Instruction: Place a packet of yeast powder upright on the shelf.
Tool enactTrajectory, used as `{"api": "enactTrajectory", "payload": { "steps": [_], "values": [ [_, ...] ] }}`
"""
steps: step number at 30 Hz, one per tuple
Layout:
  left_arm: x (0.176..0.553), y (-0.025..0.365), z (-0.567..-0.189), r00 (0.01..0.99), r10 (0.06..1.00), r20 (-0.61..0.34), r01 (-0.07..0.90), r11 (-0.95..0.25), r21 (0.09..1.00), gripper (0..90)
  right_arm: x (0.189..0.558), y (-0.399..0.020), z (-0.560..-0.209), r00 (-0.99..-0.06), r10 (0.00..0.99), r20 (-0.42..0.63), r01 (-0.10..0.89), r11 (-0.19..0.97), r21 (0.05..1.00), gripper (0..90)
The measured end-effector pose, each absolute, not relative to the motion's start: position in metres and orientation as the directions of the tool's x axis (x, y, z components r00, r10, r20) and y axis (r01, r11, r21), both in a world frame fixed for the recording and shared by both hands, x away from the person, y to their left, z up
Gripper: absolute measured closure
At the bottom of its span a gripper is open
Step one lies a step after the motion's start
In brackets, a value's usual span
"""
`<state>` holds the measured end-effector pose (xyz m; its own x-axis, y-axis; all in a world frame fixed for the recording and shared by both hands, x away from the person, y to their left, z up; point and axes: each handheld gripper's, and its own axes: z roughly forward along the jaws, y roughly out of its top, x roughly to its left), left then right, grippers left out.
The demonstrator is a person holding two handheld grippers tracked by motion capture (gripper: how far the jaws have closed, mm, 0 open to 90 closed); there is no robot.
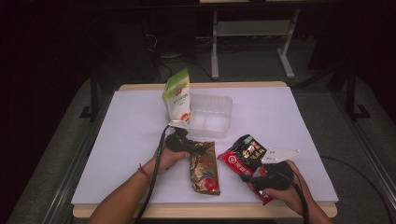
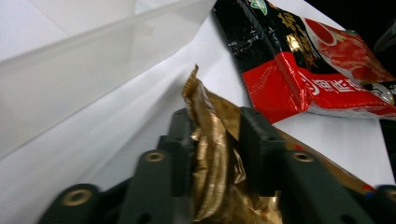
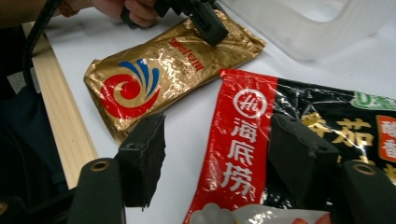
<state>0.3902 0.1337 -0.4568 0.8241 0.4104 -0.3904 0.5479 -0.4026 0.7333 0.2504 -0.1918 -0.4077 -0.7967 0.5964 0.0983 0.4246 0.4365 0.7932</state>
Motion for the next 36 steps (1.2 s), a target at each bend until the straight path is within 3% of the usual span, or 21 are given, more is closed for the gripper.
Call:
{"api": "enactTrajectory", "payload": {
  "steps": [2,4,8,20,28,36],
  "values": [
    [0.389,0.134,-0.455,0.825,0.42,-0.377,0.539,-0.388,0.748,81.1,0.252,-0.195,-0.408,-0.79,0.604,0.106,0.431,0.423,0.797,35.5],
    [0.387,0.133,-0.454,0.831,0.423,-0.362,0.527,-0.388,0.756,83.0,0.253,-0.197,-0.407,-0.785,0.61,0.106,0.434,0.419,0.798,35.3],
    [0.382,0.134,-0.446,0.838,0.441,-0.32,0.497,-0.378,0.781,84.4,0.255,-0.202,-0.406,-0.778,0.62,0.103,0.432,0.408,0.804,35.0],
    [0.361,0.174,-0.402,0.823,0.486,-0.294,0.425,-0.185,0.886,85.4,0.261,-0.219,-0.397,-0.739,0.667,0.098,0.424,0.346,0.837,33.0],
    [0.342,0.186,-0.374,0.85,0.461,-0.256,0.341,-0.112,0.933,86.0,0.267,-0.229,-0.394,-0.714,0.693,0.098,0.421,0.314,0.851,32.8],
    [0.336,0.191,-0.366,0.852,0.458,-0.255,0.325,-0.081,0.942,86.1,0.27,-0.234,-0.392,-0.699,0.709,0.092,0.414,0.297,0.86,32.4]
  ]
}}
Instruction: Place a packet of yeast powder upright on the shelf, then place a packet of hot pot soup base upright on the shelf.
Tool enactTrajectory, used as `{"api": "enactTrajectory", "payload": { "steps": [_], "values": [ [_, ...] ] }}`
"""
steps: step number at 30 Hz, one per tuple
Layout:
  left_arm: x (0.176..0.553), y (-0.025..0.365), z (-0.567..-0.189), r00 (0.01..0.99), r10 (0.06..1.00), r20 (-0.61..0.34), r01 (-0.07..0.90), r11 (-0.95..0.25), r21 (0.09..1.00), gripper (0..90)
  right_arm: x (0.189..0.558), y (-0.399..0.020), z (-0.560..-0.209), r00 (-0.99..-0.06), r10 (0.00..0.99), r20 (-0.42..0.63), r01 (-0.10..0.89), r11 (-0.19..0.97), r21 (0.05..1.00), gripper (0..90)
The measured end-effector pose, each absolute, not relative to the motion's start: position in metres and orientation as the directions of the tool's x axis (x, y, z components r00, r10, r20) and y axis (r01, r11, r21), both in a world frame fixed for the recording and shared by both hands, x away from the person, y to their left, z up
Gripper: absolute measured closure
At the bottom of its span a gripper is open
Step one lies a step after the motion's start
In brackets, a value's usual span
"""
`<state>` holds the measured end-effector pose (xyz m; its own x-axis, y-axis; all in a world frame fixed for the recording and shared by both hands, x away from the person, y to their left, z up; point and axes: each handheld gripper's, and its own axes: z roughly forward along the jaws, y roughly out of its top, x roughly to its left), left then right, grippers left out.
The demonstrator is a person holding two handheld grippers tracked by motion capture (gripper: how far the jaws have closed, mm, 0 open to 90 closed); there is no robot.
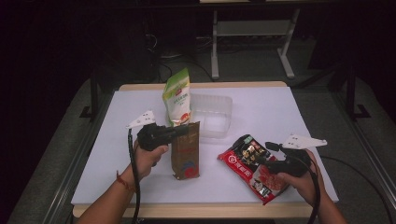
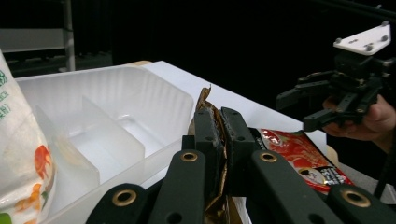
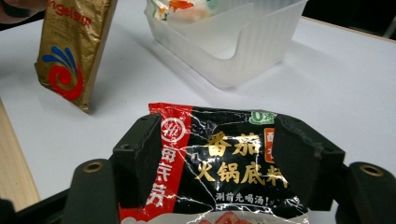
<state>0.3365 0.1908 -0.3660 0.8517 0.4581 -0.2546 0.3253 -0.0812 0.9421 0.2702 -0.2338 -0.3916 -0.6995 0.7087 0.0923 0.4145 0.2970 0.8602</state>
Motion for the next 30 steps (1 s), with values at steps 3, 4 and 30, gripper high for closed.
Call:
{"api": "enactTrajectory", "payload": {
  "steps": [3,4,30],
  "values": [
    [0.336,0.193,-0.363,0.851,0.461,-0.25,0.317,-0.072,0.946,86.1,0.27,-0.234,-0.392,-0.696,0.714,0.079,0.411,0.305,0.859,32.1],
    [0.336,0.194,-0.363,0.849,0.462,-0.256,0.317,-0.06,0.946,86.2,0.271,-0.234,-0.392,-0.695,0.715,0.074,0.409,0.309,0.859,32.0],
    [0.338,0.203,-0.33,0.808,0.539,-0.24,0.246,0.063,0.967,86.2,0.269,-0.246,-0.392,-0.659,0.75,0.059,0.404,0.286,0.869,31.7]
  ]
}}
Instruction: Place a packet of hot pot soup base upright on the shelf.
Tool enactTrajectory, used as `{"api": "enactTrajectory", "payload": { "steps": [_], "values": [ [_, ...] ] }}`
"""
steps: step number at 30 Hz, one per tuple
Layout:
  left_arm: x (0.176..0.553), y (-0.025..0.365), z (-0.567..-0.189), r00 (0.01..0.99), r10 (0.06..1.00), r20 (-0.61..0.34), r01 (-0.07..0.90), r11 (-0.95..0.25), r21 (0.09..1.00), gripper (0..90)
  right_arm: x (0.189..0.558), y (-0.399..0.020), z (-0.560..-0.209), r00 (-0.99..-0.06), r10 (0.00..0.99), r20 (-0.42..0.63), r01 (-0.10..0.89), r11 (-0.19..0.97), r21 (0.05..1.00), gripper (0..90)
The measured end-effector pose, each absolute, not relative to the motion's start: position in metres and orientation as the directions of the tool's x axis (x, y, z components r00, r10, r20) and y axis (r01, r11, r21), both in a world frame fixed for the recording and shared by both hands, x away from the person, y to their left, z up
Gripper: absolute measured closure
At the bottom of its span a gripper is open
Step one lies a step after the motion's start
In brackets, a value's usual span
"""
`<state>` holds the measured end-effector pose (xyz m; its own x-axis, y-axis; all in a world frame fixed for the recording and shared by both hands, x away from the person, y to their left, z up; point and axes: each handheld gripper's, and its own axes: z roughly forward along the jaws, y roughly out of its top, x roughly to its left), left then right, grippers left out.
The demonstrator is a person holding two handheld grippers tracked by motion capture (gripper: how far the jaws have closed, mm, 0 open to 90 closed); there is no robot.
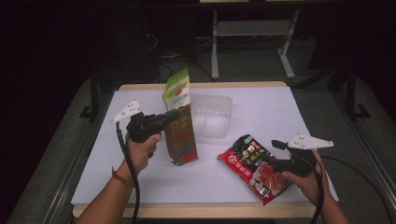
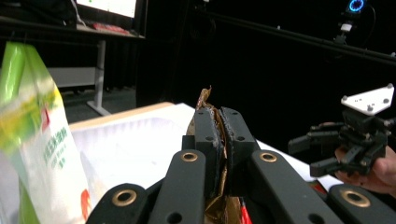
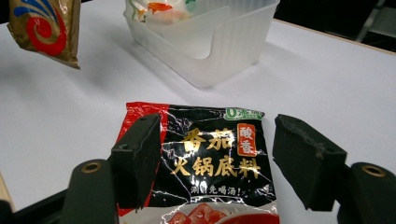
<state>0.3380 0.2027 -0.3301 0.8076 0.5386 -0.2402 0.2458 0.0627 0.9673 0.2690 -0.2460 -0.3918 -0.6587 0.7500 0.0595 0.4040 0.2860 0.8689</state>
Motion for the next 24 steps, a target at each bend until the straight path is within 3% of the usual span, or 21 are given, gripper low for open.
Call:
{"api": "enactTrajectory", "payload": {
  "steps": [24],
  "values": [
    [0.397,0.176,-0.301,0.716,0.672,-0.19,0.179,0.085,0.98,86.1,0.25,-0.261,-0.401,-0.61,0.791,0.057,0.449,0.284,0.847,31.6]
  ]
}}
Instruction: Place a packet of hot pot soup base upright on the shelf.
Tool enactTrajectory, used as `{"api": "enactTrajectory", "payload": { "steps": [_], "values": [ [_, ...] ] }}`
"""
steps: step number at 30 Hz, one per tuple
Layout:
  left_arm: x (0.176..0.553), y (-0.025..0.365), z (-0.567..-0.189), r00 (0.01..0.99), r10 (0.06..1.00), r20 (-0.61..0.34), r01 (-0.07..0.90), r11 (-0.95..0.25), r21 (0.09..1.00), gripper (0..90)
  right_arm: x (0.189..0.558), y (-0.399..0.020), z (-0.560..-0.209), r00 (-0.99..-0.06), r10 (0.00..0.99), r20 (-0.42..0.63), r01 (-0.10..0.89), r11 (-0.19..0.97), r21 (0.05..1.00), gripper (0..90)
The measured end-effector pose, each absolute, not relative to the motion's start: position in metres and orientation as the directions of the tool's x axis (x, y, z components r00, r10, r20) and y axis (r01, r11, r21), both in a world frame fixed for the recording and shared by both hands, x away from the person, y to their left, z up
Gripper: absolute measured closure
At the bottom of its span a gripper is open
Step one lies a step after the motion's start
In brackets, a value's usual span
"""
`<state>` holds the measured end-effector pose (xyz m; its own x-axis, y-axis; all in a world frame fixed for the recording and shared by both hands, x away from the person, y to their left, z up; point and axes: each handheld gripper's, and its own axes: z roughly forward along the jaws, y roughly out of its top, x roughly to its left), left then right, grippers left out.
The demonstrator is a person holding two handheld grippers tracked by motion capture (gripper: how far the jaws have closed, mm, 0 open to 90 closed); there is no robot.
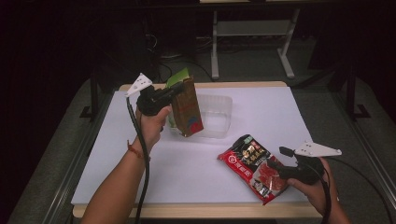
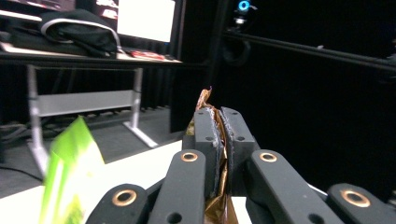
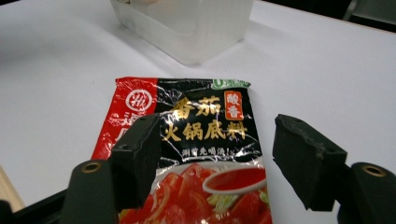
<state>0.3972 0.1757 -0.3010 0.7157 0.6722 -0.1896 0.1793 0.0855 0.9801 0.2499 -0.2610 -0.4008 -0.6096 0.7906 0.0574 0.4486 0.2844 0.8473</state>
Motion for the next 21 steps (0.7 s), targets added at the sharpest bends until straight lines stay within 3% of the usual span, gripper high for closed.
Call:
{"api": "enactTrajectory", "payload": {
  "steps": [21],
  "values": [
    [0.445,0.139,-0.316,0.6,0.793,-0.105,0.157,0.012,0.987,86.0,0.242,-0.257,-0.409,-0.618,0.786,0.029,0.464,0.335,0.82,31.0]
  ]
}}
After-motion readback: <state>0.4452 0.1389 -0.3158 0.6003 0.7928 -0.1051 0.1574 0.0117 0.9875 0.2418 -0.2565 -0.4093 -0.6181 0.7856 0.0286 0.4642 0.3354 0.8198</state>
